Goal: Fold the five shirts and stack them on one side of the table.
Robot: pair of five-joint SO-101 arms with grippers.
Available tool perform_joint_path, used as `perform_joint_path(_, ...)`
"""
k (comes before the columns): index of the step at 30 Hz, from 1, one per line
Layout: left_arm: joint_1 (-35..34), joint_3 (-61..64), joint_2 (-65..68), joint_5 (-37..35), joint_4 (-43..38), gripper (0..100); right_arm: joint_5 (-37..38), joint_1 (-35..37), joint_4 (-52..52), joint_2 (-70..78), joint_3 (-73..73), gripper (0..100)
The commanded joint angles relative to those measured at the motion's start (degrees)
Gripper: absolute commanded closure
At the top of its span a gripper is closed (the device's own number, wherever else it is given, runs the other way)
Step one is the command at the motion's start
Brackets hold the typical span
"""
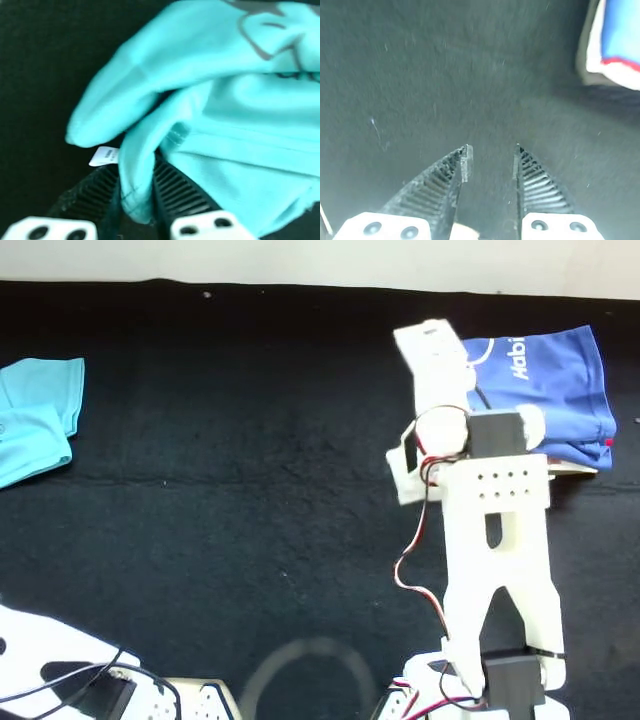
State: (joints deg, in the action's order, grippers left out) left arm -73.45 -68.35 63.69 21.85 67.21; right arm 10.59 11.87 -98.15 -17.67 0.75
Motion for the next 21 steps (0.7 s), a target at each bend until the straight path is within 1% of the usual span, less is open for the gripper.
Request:
perform_joint_path(1,3.6,-4.4,-0.9,-1.5,4.5,99,-0.5,0.6,0.6,-2.3,3.1,86.1)
perform_joint_path(4,6.3,-9.9,-0.9,-5.1,11.4,99,-0.5,0.6,0.6,-2.4,4.0,86.1)
perform_joint_path(10,14.7,-27.6,-1.0,-8.1,30.2,99,-0.5,0.5,1.1,-2.4,4.2,86.1)
perform_joint_path(11,16.5,-27.8,-1.5,-8.1,32.4,99,-0.5,0.3,1.6,-2.4,4.2,86.1)
perform_joint_path(13,19.9,-26.4,-4.4,-8.3,33.9,99,-0.5,0.2,2.6,-2.4,4.3,86.1)
perform_joint_path(16,23.4,-25.5,-8.4,-9.4,33.9,99,-0.5,0.2,5.2,-2.4,5.8,86.1)
perform_joint_path(21,30.7,-25.0,-16.4,-9.3,34.1,99,-0.5,0.2,12.9,-2.5,14.5,86.1)
